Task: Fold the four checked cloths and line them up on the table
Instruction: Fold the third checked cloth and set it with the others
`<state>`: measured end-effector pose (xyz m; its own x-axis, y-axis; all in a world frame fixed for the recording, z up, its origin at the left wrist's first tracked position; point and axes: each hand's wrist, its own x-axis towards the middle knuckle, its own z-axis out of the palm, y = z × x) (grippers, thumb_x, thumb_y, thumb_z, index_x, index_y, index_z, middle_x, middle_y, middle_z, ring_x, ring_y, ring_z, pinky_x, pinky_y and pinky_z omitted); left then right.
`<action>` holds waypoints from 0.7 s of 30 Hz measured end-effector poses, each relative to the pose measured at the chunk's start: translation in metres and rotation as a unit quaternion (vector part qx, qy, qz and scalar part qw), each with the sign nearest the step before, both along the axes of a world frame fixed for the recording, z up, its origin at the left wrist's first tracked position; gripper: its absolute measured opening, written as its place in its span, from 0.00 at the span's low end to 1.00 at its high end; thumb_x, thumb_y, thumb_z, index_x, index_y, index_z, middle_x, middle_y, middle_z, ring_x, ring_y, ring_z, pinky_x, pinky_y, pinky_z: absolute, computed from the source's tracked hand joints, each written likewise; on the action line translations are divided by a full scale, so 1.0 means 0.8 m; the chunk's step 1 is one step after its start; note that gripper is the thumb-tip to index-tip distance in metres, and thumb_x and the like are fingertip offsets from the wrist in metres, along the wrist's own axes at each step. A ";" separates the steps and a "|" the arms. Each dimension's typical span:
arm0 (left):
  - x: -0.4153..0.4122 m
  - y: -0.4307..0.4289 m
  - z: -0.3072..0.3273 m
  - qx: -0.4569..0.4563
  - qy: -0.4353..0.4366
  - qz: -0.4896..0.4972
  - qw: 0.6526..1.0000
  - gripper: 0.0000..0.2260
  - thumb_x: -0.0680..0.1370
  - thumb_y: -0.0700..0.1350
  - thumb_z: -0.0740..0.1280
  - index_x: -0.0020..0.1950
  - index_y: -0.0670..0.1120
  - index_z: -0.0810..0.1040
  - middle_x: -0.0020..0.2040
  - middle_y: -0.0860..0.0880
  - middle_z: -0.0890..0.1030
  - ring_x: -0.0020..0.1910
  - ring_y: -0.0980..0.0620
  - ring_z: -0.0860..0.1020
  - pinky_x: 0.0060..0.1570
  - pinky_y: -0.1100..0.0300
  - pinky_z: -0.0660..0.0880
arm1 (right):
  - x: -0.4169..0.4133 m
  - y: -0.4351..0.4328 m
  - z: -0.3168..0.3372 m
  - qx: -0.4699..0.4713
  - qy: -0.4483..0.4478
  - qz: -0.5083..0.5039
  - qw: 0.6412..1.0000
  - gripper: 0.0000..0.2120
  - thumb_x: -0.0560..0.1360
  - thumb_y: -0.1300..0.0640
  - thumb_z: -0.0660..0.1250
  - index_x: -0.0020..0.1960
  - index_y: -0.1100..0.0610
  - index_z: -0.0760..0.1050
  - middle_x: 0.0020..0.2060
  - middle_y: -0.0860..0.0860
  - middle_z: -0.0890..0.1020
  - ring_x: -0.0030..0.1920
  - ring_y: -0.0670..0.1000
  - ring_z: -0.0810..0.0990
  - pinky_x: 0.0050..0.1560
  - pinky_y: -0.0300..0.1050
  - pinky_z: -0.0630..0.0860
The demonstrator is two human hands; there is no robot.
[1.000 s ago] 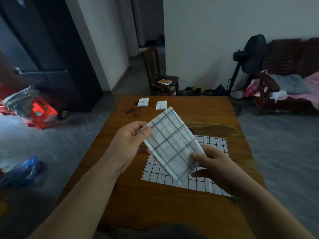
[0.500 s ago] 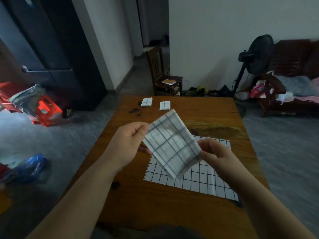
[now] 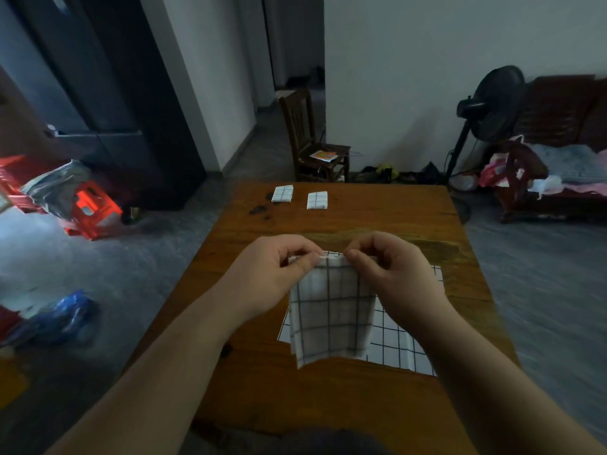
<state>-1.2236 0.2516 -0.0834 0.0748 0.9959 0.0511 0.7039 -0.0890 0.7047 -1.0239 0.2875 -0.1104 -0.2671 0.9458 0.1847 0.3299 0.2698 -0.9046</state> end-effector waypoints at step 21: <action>0.012 -0.012 -0.009 0.079 -0.019 0.035 0.996 0.06 0.78 0.55 0.69 0.54 0.63 0.80 0.46 0.65 0.80 0.51 0.72 0.75 0.47 0.81 0.67 | 0.006 -0.004 -0.005 -0.079 0.068 -0.019 0.994 0.07 0.79 0.52 0.67 0.44 0.51 0.81 0.39 0.44 0.82 0.37 0.37 0.78 0.37 0.35 0.73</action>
